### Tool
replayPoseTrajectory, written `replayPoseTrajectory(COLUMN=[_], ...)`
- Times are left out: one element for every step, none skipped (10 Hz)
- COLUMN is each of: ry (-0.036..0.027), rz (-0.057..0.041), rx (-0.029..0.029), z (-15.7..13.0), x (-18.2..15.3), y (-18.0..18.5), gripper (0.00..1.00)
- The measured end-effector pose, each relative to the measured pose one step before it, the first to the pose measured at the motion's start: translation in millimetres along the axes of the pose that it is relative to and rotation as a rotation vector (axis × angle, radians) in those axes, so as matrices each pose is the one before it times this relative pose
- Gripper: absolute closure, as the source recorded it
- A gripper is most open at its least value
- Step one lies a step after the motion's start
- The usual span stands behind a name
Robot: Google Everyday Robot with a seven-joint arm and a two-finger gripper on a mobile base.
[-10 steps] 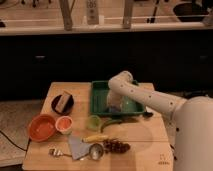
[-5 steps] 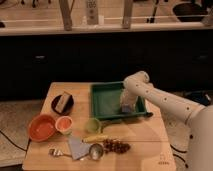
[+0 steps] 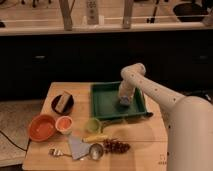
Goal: Wipe tray with sponge
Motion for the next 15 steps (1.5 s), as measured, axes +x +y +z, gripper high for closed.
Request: replayPoseTrajectory(ry=[-0.00428,-0.00609,-0.00381,-0.00442,-0.00079,-0.00184,-0.00009,-0.00023,0.00062,0.00044,0.00037,0.00028,0.00058,0.00040,0.00001], rz=[-0.00103,0.00189,0.00426,0.00337,-0.00041,0.00082,-0.00057,-0.00112,0.00096,0.00115,0.00026,-0.00029,0.00058,0.00063,0.00013], rx=[0.00115,0.00452,-0.00154,0.00027,-0.00086,-0.00296,0.00014,0.00005,0.00007,-0.00008,0.00030,0.00053,0.00044,0.00034,-0.00004], z=[1.81,1.66,1.19,-0.25,0.15,-0.27,0.19,0.16,-0.06,-0.01,-0.06,0.08,-0.05,-0.09,-0.01], x=[0.91,2.36,3.67,1.12,-0.21,-0.26,-0.14,-0.28,0.32,0.29,0.15,0.01,0.24,0.20,0.02], y=[-15.71,-14.09,-6.09,-1.23,0.42,1.62,-0.31,-0.70,0.66,0.95,0.08,-0.28,0.31,0.34,0.11], gripper=[0.97,0.97,0.97,0.97,0.97,0.97,0.97,0.97,0.97,0.97,0.97,0.97,0.97,0.97,0.97])
